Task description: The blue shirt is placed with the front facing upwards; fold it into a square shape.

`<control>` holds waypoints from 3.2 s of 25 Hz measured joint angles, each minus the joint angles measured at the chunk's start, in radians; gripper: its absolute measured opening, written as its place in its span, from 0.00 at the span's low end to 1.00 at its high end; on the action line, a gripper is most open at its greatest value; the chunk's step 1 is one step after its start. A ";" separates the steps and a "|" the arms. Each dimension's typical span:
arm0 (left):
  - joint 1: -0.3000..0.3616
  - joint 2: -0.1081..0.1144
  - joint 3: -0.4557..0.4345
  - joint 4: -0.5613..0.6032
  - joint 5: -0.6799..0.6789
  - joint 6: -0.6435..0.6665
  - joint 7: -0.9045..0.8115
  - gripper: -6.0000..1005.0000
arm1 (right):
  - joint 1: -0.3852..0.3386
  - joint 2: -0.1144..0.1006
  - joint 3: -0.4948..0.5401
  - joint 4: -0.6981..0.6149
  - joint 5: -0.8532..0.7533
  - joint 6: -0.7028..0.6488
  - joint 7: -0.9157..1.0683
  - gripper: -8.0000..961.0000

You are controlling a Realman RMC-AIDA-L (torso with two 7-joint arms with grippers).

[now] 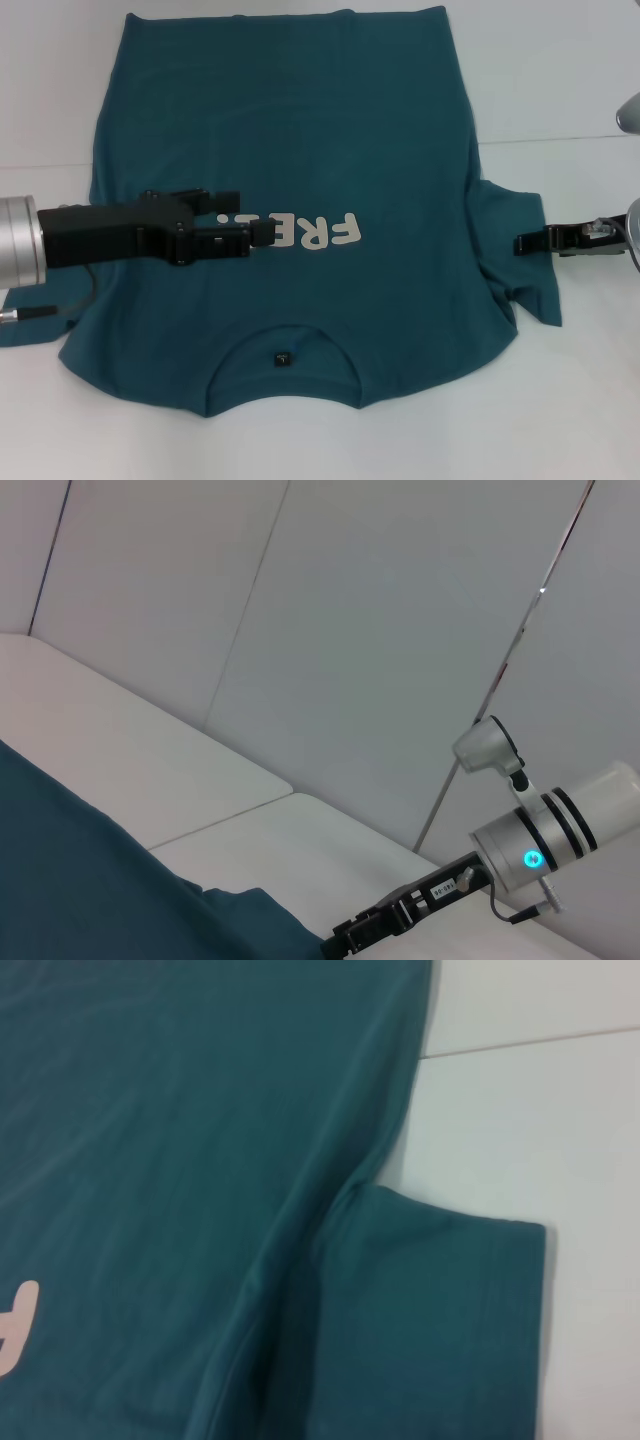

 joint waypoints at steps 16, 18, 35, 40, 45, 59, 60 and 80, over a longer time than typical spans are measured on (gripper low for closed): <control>0.001 0.002 0.000 -0.001 0.000 0.000 0.002 0.87 | 0.019 0.002 -0.025 0.039 0.000 0.030 0.005 0.79; 0.001 0.002 0.000 -0.001 0.000 0.000 0.002 0.87 | 0.020 0.004 -0.025 0.039 0.002 0.031 0.005 0.79; 0.002 0.000 -0.002 0.001 0.000 -0.001 0.002 0.87 | 0.042 0.017 -0.021 0.048 0.006 0.055 0.006 0.79; 0.002 0.000 -0.002 0.000 0.000 -0.002 0.002 0.87 | 0.044 0.017 -0.020 0.064 0.006 0.061 0.007 0.67; 0.002 0.000 -0.002 0.001 0.000 -0.003 0.002 0.87 | 0.045 0.017 -0.019 0.073 0.005 0.064 0.008 0.57; 0.003 0.000 -0.002 0.001 0.000 -0.003 0.002 0.87 | 0.035 0.008 -0.026 0.046 0.000 0.066 0.008 0.12; 0.003 0.000 -0.002 0.001 0.000 -0.003 0.002 0.87 | 0.032 0.007 -0.026 0.041 0.000 0.065 0.008 0.11; 0.003 -0.003 -0.002 0.001 0.000 -0.003 -0.009 0.87 | -0.002 -0.020 -0.019 0.038 -0.082 0.147 0.007 0.05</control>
